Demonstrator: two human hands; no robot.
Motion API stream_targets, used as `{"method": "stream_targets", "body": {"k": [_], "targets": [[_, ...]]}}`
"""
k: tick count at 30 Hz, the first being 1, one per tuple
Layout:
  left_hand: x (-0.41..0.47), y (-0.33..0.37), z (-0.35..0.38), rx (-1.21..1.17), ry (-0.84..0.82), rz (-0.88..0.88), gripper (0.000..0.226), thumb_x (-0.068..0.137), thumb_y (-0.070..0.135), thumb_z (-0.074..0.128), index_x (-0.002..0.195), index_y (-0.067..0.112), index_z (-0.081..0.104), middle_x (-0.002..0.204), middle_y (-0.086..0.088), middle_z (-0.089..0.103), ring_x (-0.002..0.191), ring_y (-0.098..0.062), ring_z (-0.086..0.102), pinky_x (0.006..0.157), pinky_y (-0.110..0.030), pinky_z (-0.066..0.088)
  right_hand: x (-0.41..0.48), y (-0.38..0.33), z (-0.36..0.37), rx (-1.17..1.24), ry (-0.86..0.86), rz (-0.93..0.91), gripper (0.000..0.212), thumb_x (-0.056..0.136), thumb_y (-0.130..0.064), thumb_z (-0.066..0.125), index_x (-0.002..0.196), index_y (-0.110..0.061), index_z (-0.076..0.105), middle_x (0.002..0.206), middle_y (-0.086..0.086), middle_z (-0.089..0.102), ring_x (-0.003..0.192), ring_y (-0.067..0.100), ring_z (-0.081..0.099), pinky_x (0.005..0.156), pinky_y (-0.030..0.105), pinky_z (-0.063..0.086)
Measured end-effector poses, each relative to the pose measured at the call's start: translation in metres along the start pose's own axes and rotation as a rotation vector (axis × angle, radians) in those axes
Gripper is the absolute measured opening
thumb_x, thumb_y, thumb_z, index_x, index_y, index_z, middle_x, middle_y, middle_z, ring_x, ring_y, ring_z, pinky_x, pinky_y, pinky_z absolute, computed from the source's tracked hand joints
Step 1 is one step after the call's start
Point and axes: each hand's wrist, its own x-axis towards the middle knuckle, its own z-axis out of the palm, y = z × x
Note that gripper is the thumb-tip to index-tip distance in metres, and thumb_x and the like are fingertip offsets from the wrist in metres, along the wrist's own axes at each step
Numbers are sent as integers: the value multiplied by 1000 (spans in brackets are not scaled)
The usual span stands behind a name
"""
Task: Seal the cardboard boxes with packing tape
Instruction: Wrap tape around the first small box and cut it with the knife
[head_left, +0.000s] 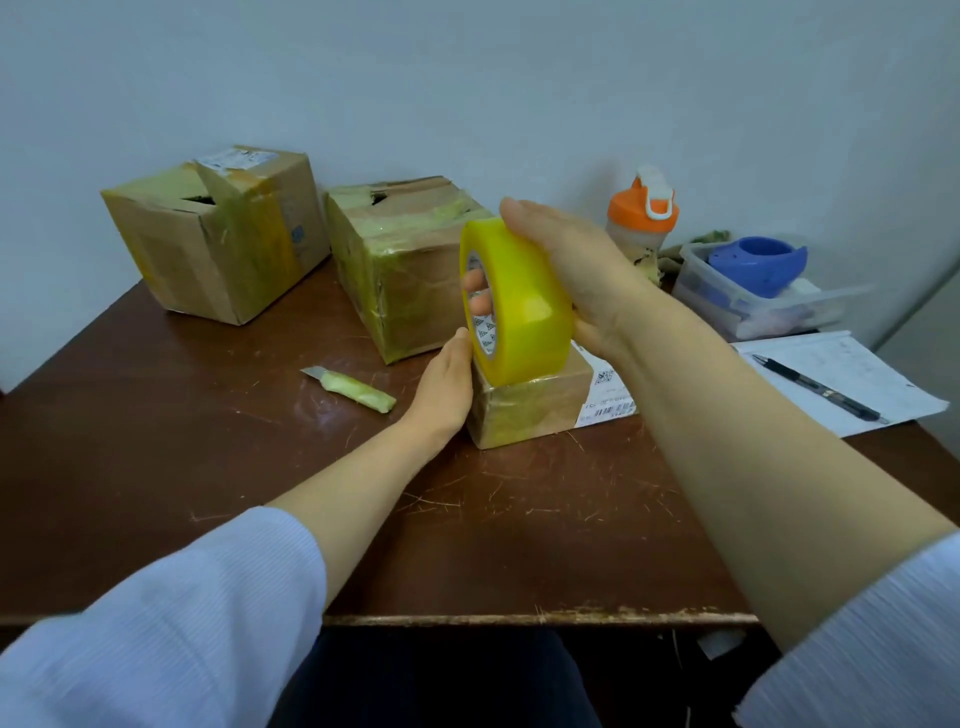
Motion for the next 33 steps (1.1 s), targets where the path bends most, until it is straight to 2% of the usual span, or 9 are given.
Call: {"method": "stream_targets", "body": {"k": [5, 11, 13, 19, 22, 25, 29, 31, 33], "targets": [[1, 1, 6, 96, 47, 65, 43, 104, 26, 16, 92, 10, 53, 94, -1, 54, 85, -10, 47, 76, -23, 30, 4, 1, 1, -17, 101, -5, 40, 97, -29, 51, 125, 0, 47, 62, 18, 66, 50, 31, 64, 68, 47, 55], [7, -1, 0, 146, 5, 104, 30, 104, 8, 23, 92, 4, 51, 96, -18, 55, 97, -26, 50, 95, -43, 39, -36, -3, -1, 72, 94, 60, 28, 94, -25, 55, 87, 1, 59, 53, 15, 65, 42, 25, 63, 46, 33, 56], [9, -3, -1, 137, -26, 105, 31, 104, 8, 25, 96, -10, 50, 100, -27, 54, 95, -33, 52, 93, -47, 39, -54, 5, -4, 65, 69, 84, 25, 94, -26, 56, 92, -1, 59, 54, 16, 65, 42, 26, 62, 47, 35, 56], [2, -2, 2, 235, 47, 177, 33, 104, 16, 22, 78, 6, 40, 79, -10, 43, 79, -20, 42, 79, -41, 36, -87, 48, -11, 103, 122, 121, 41, 93, -26, 56, 133, -26, 45, 59, 19, 66, 47, 29, 63, 54, 41, 56], [1, -1, 2, 173, 58, 92, 38, 104, 26, 21, 80, 13, 46, 91, -10, 53, 89, -22, 46, 84, -36, 34, -92, 69, -11, 85, 153, 138, 38, 94, -25, 56, 130, -31, 49, 60, 20, 65, 48, 31, 62, 57, 41, 55], [7, 6, 1, 113, 25, -81, 43, 103, 29, 25, 119, 2, 55, 128, -14, 54, 119, -26, 47, 94, -29, 31, -89, 76, -14, 89, 167, 136, 34, 94, -25, 56, 127, -29, 52, 58, 20, 64, 46, 30, 62, 53, 38, 56], [20, 28, -8, 76, -44, -260, 30, 97, 27, 33, 91, 13, 58, 99, -7, 57, 96, -22, 50, 74, -31, 35, -82, 78, -18, 75, 150, 131, 34, 94, -23, 56, 127, -27, 52, 57, 19, 64, 45, 30, 61, 52, 37, 55], [27, 44, -2, 339, -38, -82, 32, 97, 28, 28, 83, 17, 55, 94, -2, 59, 98, -25, 51, 83, -36, 35, -80, 80, -19, 77, 135, 127, 34, 94, -23, 56, 127, -27, 52, 57, 19, 63, 45, 30, 61, 50, 35, 54], [29, 52, 10, 725, -76, 190, 36, 98, 32, 22, 100, 20, 56, 121, -3, 58, 122, -24, 45, 105, -42, 25, -79, 82, -21, 87, 125, 125, 34, 94, -23, 56, 127, -25, 52, 57, 19, 63, 44, 31, 60, 50, 34, 54]]}}
